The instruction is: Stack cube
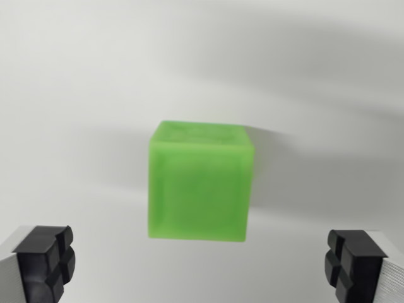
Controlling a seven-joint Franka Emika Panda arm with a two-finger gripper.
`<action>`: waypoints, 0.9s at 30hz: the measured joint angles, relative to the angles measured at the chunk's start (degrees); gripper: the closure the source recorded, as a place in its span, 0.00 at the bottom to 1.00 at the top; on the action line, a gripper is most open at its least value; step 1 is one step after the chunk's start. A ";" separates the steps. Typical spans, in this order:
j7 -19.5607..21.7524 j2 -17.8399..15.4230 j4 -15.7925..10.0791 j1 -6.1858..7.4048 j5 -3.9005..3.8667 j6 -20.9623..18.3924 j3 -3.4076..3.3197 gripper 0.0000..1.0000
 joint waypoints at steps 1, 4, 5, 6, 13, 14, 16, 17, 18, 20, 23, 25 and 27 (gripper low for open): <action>-0.28 0.40 -0.42 0.00 0.05 0.72 0.00 0.00; -0.68 1.91 -0.97 0.00 0.19 2.70 0.00 0.00; -0.75 2.73 -0.86 0.00 0.27 3.50 0.00 0.00; -0.82 3.76 -0.73 0.00 0.35 4.37 0.00 0.00; -1.21 10.41 0.16 -0.11 0.81 9.75 0.17 0.00; -1.25 11.22 0.32 -0.17 0.84 10.42 0.22 0.00; -1.29 12.73 0.65 -0.28 0.87 11.70 0.34 0.00; -1.30 13.08 0.74 -0.30 0.87 11.99 0.37 0.00; -1.30 13.79 0.91 -0.35 0.87 12.49 0.43 0.00; -1.30 15.14 1.23 -0.46 0.87 13.57 0.56 0.00; -1.30 16.69 1.64 -0.55 0.87 14.69 0.66 0.00; -1.30 17.63 1.88 -0.62 0.87 15.44 0.72 0.00; -1.30 18.30 2.05 -0.69 0.87 15.93 0.76 0.00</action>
